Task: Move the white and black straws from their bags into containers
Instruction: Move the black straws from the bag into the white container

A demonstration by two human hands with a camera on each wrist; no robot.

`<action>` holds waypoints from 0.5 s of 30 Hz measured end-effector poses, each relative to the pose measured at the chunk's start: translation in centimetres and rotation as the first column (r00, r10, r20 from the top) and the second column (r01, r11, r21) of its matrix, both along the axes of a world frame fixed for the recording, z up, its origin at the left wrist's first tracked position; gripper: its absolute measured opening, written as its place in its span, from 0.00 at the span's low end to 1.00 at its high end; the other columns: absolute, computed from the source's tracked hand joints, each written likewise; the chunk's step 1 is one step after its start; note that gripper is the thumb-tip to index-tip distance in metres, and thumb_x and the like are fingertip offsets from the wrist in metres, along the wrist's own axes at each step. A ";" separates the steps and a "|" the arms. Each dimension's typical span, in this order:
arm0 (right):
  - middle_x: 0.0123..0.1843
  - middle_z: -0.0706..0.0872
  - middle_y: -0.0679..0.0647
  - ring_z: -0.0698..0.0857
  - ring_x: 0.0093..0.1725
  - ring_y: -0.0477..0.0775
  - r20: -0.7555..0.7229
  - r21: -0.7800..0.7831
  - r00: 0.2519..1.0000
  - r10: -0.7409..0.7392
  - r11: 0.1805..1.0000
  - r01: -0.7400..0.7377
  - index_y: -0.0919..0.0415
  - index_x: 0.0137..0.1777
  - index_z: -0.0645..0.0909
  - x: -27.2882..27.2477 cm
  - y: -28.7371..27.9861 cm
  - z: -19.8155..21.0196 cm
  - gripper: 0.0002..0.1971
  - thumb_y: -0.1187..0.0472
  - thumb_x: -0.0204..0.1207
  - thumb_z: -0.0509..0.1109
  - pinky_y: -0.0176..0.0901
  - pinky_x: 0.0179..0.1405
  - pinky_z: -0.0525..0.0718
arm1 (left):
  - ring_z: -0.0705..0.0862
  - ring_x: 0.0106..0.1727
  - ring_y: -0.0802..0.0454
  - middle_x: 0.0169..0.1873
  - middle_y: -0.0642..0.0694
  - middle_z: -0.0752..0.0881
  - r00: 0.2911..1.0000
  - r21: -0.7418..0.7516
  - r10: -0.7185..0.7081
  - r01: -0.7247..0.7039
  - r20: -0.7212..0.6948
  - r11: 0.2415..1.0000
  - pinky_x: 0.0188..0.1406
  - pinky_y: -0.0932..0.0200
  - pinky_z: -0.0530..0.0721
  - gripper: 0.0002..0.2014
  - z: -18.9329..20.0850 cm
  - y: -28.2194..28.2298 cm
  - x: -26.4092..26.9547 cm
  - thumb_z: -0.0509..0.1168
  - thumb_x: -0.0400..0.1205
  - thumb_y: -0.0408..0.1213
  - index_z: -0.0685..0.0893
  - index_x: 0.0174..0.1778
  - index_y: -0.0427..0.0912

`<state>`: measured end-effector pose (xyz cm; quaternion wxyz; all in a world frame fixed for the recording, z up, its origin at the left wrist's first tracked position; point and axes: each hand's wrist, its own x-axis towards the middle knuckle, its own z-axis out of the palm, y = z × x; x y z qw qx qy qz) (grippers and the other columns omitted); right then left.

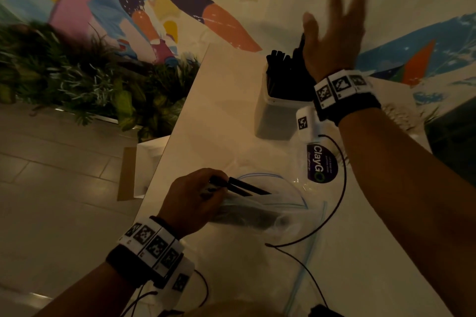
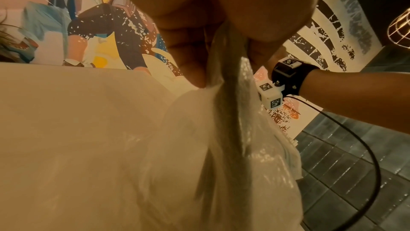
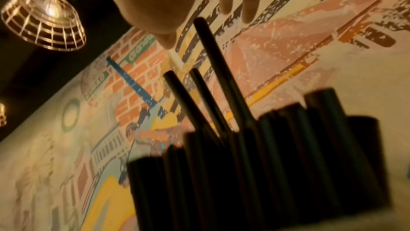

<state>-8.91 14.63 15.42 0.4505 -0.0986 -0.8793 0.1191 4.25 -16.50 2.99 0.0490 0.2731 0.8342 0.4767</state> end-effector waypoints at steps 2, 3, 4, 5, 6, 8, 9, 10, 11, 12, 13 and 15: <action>0.78 0.68 0.64 0.68 0.76 0.68 0.457 0.069 0.889 0.003 0.997 -0.038 0.56 0.72 0.73 -0.1 -0.4 -2.1 0.29 0.41 0.81 0.47 0.62 0.73 0.66 | 0.85 0.45 0.62 0.41 0.64 0.85 1.000 -0.001 -0.009 0.009 -0.006 1.000 0.45 0.72 0.82 0.09 0.1 0.2 -0.1 0.62 0.73 0.50 0.82 0.48 0.58; 0.74 0.72 0.61 0.71 0.72 0.67 0.632 0.111 0.775 -0.024 0.992 -0.060 0.54 0.70 0.73 0.1 -0.6 -3.2 0.30 0.39 0.80 0.41 0.67 0.70 0.68 | 0.85 0.45 0.62 0.41 0.63 0.85 1.000 0.000 -0.012 0.012 -0.006 1.000 0.45 0.72 0.83 0.09 0.1 0.2 -0.1 0.62 0.73 0.50 0.82 0.48 0.58; 0.72 0.74 0.60 0.73 0.70 0.67 0.720 0.157 0.691 -0.066 0.985 -0.070 0.54 0.69 0.71 0.4 -0.8 -3.9 0.30 0.38 0.80 0.39 0.71 0.69 0.67 | 0.85 0.45 0.62 0.41 0.63 0.85 1.000 -0.001 -0.012 0.012 -0.004 1.000 0.44 0.71 0.83 0.09 0.2 0.2 -0.1 0.62 0.73 0.50 0.82 0.47 0.59; 0.72 0.72 0.60 0.71 0.71 0.66 0.746 0.188 0.657 -0.106 0.981 -0.055 0.54 0.70 0.69 0.6 -0.9 -4.2 0.29 0.38 0.81 0.40 0.73 0.70 0.64 | 0.85 0.45 0.62 0.41 0.63 0.85 1.000 -0.004 -0.012 0.012 -0.001 1.000 0.44 0.70 0.83 0.09 0.2 0.2 -0.1 0.62 0.73 0.50 0.81 0.47 0.59; 0.75 0.70 0.60 0.68 0.74 0.66 0.722 0.200 0.679 -0.137 0.980 -0.016 0.54 0.73 0.67 0.7 -1.0 -4.0 0.28 0.39 0.82 0.42 0.73 0.72 0.61 | 0.85 0.45 0.62 0.41 0.62 0.86 1.000 -0.009 -0.012 0.012 0.003 1.000 0.45 0.68 0.84 0.09 0.2 0.1 -0.1 0.62 0.73 0.51 0.81 0.48 0.60; 0.75 0.72 0.61 0.70 0.75 0.64 0.476 0.093 0.876 -0.079 0.995 0.039 0.58 0.74 0.70 1.4 -1.4 -2.8 0.28 0.41 0.83 0.48 0.67 0.73 0.64 | 0.85 0.43 0.61 0.42 0.59 0.87 1.000 -0.016 -0.016 0.016 0.005 1.000 0.45 0.61 0.86 0.10 0.1 0.0 -0.1 0.62 0.73 0.50 0.81 0.49 0.59; 0.70 0.79 0.61 0.77 0.70 0.61 0.269 0.000 0.963 0.025 1.000 -0.026 0.61 0.70 0.76 2.2 -1.8 -1.9 0.27 0.42 0.82 0.54 0.61 0.70 0.72 | 0.85 0.44 0.60 0.43 0.58 0.87 1.000 -0.016 -0.015 0.015 0.007 1.000 0.45 0.59 0.87 0.10 0.2 0.0 0.0 0.62 0.73 0.50 0.81 0.49 0.59; 0.61 0.86 0.60 0.83 0.61 0.57 0.104 -0.116 0.983 0.149 0.984 -0.137 0.63 0.62 0.82 3.5 -2.6 -1.1 0.22 0.46 0.81 0.60 0.54 0.63 0.79 | 0.85 0.44 0.60 0.44 0.58 0.87 1.000 -0.015 -0.009 0.009 0.011 1.000 0.45 0.58 0.87 0.10 0.3 0.0 0.0 0.62 0.73 0.50 0.81 0.50 0.59; 0.51 0.88 0.57 0.85 0.51 0.52 0.059 -0.249 0.957 0.284 0.932 -0.262 0.63 0.54 0.85 5.1 -3.8 -0.3 0.16 0.51 0.79 0.65 0.47 0.55 0.82 | 0.85 0.45 0.60 0.45 0.59 0.86 1.000 -0.010 -0.003 0.003 0.021 1.000 0.46 0.60 0.87 0.11 0.5 0.0 0.1 0.63 0.72 0.49 0.80 0.50 0.60; 0.45 0.88 0.55 0.84 0.44 0.48 0.146 -0.391 0.897 0.418 0.857 -0.335 0.63 0.49 0.85 7.0 -5.3 -0.1 0.10 0.57 0.77 0.69 0.43 0.49 0.82 | 0.85 0.46 0.61 0.47 0.60 0.86 0.999 -0.001 -0.001 0.001 0.039 1.000 0.47 0.61 0.86 0.12 0.6 0.1 0.1 0.65 0.72 0.48 0.79 0.51 0.61; 0.42 0.87 0.55 0.83 0.42 0.47 0.330 -0.508 0.772 0.543 0.792 -0.340 0.63 0.47 0.85 9.0 -6.7 -0.6 0.06 0.62 0.75 0.70 0.41 0.47 0.81 | 0.85 0.48 0.61 0.49 0.60 0.85 0.998 0.013 -0.009 0.008 0.066 1.000 0.47 0.62 0.86 0.14 0.7 0.1 0.1 0.68 0.71 0.46 0.78 0.52 0.61; 0.48 0.87 0.53 0.83 0.47 0.49 0.739 -0.488 0.371 0.563 0.826 -0.281 0.59 0.53 0.85 12.7 -8.5 -3.4 0.09 0.61 0.73 0.72 0.44 0.52 0.81 | 0.83 0.54 0.62 0.54 0.62 0.83 0.993 0.044 -0.041 0.036 0.113 0.998 0.52 0.62 0.86 0.18 0.7 0.0 0.0 0.69 0.69 0.44 0.78 0.54 0.60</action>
